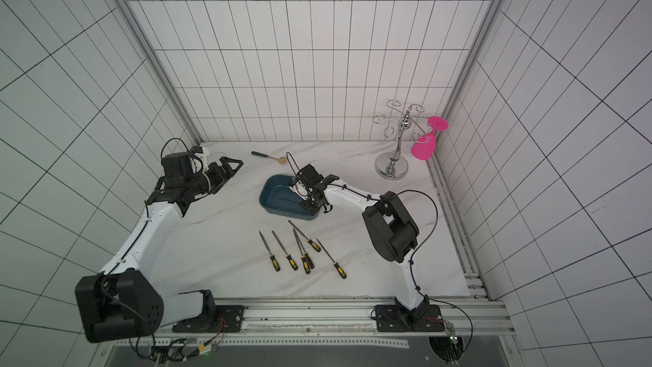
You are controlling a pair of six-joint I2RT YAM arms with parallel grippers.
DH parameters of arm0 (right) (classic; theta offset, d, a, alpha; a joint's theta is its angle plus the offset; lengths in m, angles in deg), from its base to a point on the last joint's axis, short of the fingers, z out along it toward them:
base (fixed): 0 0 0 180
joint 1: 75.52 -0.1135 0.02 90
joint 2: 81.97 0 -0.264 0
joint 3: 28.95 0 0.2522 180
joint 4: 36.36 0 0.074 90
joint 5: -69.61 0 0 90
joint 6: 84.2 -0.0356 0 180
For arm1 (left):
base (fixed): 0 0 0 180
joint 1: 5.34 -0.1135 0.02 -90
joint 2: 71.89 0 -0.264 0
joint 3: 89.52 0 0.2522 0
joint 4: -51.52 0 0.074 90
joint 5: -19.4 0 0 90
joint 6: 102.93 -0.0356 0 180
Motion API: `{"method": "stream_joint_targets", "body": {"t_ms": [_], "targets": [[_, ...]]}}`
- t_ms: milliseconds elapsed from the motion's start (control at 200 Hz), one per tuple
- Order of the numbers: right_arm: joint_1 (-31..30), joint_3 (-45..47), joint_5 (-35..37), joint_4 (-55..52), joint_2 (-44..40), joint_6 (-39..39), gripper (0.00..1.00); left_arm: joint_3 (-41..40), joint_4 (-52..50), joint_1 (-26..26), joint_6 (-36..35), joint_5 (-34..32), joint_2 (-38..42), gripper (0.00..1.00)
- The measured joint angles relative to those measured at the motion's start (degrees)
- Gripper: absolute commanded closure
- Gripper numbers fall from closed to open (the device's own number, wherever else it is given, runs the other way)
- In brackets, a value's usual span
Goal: Put the file tool into the storage box
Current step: Place the file tool in the storage box, then pick up the file tool from the center of the board.
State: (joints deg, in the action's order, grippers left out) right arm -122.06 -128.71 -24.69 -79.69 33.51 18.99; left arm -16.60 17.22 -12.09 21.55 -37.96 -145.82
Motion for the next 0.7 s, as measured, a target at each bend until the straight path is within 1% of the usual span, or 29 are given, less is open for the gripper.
{"method": "stream_joint_targets", "body": {"t_ms": [150, 395, 496, 571, 701], "targets": [[1.6, 2.8, 0.2, 0.5, -3.6, -0.6, 0.58, 0.0, 0.0, 1.2, -0.1, -0.1, 0.0, 0.02], [2.4, 2.8, 2.2, 1.0, -10.6, -4.0, 0.59, 0.1, -0.4, 2.2, -0.9, -1.1, 0.0, 0.02], [2.4, 2.8, 3.1, 1.0, -15.2, -6.5, 0.6, 0.1, -0.5, 3.1, -1.3, -1.4, 0.0, 0.02], [2.4, 3.0, 2.5, 1.1, -19.1, -8.0, 0.6, 0.4, -1.2, 5.0, -1.8, -1.2, -0.2, 0.02], [2.4, 9.2, -0.8, 3.5, -29.0, -10.6, 0.59, 1.7, -2.5, 8.9, -3.3, -1.2, -1.3, 0.02]]}}
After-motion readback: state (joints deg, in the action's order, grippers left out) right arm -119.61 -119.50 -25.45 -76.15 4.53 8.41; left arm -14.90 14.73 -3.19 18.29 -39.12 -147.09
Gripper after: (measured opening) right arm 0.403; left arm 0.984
